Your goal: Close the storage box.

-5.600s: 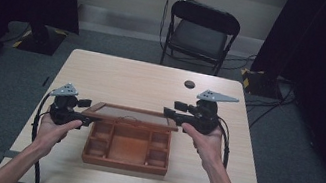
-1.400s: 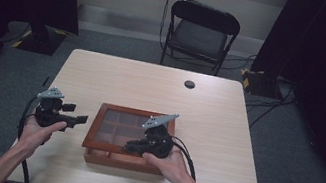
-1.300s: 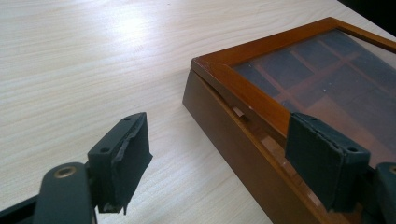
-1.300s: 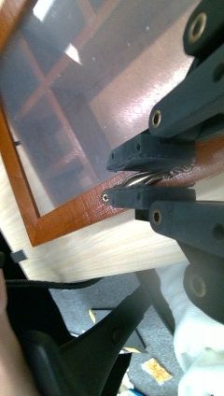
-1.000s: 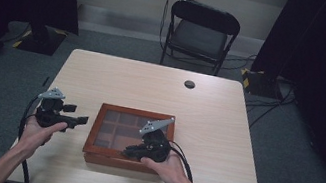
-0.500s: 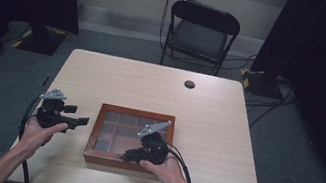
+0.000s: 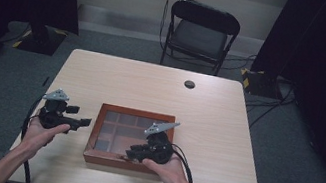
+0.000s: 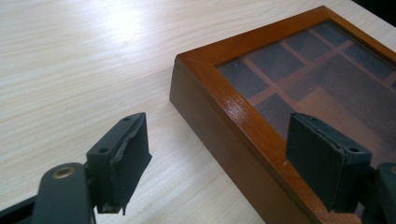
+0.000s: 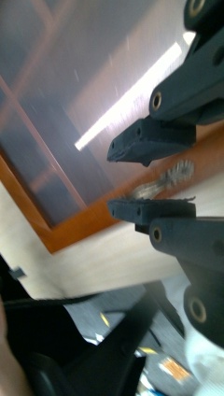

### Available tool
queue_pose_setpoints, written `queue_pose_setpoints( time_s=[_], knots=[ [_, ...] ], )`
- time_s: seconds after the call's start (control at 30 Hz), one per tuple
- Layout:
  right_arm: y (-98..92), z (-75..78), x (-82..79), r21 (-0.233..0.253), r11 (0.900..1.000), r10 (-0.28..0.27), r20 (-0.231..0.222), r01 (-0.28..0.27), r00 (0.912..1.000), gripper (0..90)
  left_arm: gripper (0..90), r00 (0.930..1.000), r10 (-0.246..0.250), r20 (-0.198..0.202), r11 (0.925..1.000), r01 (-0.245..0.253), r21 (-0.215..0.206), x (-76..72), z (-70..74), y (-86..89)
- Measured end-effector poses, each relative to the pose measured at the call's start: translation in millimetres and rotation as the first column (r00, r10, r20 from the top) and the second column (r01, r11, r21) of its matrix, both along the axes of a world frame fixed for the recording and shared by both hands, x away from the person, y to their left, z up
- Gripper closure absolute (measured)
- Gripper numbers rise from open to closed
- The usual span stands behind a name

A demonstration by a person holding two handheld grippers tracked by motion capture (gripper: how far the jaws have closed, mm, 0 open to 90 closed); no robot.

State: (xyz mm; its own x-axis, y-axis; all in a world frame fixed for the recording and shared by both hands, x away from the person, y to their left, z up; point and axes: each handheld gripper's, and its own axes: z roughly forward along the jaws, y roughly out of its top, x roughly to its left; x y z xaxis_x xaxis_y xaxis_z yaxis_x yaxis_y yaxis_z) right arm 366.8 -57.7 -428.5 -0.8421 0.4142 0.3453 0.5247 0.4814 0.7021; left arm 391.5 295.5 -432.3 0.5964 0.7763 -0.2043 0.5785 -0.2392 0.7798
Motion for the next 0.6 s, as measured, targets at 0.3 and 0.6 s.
queue_pose_setpoints(
  time_s=[0.3,0.6],
  knots=[
    [-57.1,16.3,11.1,0.062,0.976,-0.213,0.055,0.209,0.9756,47.3,20.8,0.9998,-0.016,-0.014,0.9993,0.016,0.033,-9.3,-2.4,1.7],
    [-129.2,9.6,13.4,0.037,0.889,-0.457,0.097,0.456,0.8843,28.9,18.8,0.9952,0.08,-0.056,0.9961,-0.078,0.041,-2.6,-10.8,15.8]
  ],
)
